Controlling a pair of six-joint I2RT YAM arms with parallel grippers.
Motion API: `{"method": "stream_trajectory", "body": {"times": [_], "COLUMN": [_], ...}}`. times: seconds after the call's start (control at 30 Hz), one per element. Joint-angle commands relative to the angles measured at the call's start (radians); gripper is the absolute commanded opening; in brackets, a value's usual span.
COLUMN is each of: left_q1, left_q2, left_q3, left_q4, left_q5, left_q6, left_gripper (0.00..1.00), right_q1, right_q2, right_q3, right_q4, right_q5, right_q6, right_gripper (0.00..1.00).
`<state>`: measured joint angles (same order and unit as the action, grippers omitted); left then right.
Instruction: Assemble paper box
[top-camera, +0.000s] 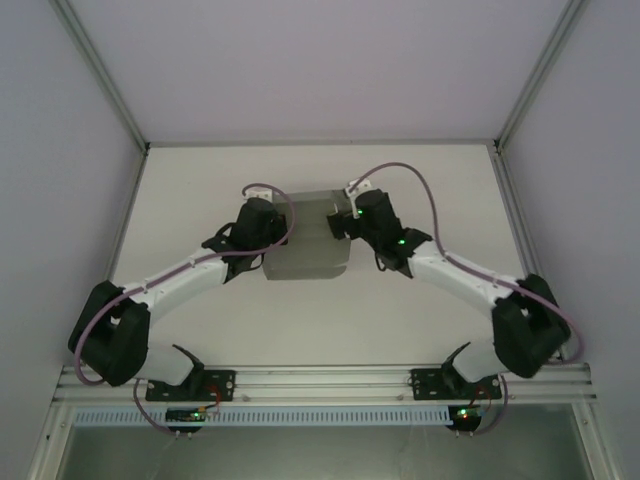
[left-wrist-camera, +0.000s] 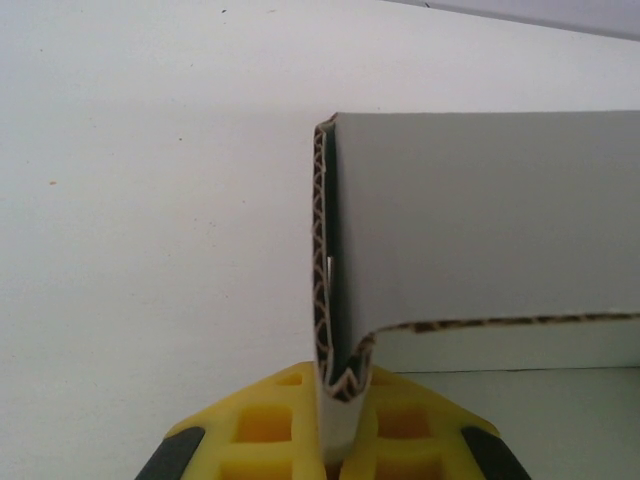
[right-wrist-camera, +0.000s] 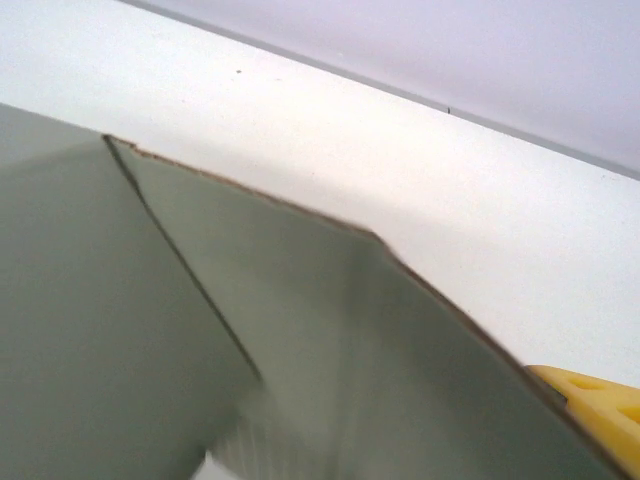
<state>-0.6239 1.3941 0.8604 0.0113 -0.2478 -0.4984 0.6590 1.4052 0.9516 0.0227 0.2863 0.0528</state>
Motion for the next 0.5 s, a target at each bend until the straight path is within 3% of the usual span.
{"method": "stream_trajectory", "body": {"times": [0.0,0.27,0.4,0.47], "left_q1": [-0.003,0.007,0.014,0.016], "left_q2": [-0.024,-0.029,-0.034,-0.029], "left_q3": [-0.013,-0.047,-0.058,-0.054], "left_q4": [0.014,0.021,0.043,0.058], "left_q5": [0.021,0.129,0.178,0.201], "left_q6": [0.01,0.053,0.064,0.066], "left_gripper": [0.0,0.0,0.0,0.0], "right_q1": [-0.049,-0.306,-0.504,-0.586], "right_q2": [-0.113,-0.372,-0.368,-0.321], "right_q3": [-0.066,-0.139,-0.124,-0.134], "right_q4": [-0.091,-0.214,-0.282,-0.274], "right_q5": [-0.2,-0.581,-0.769,-0.913], "right_q6": [0.039,0.064,0.071,0.046], "right_gripper": [0.99,0.96,0.93,0.85]}}
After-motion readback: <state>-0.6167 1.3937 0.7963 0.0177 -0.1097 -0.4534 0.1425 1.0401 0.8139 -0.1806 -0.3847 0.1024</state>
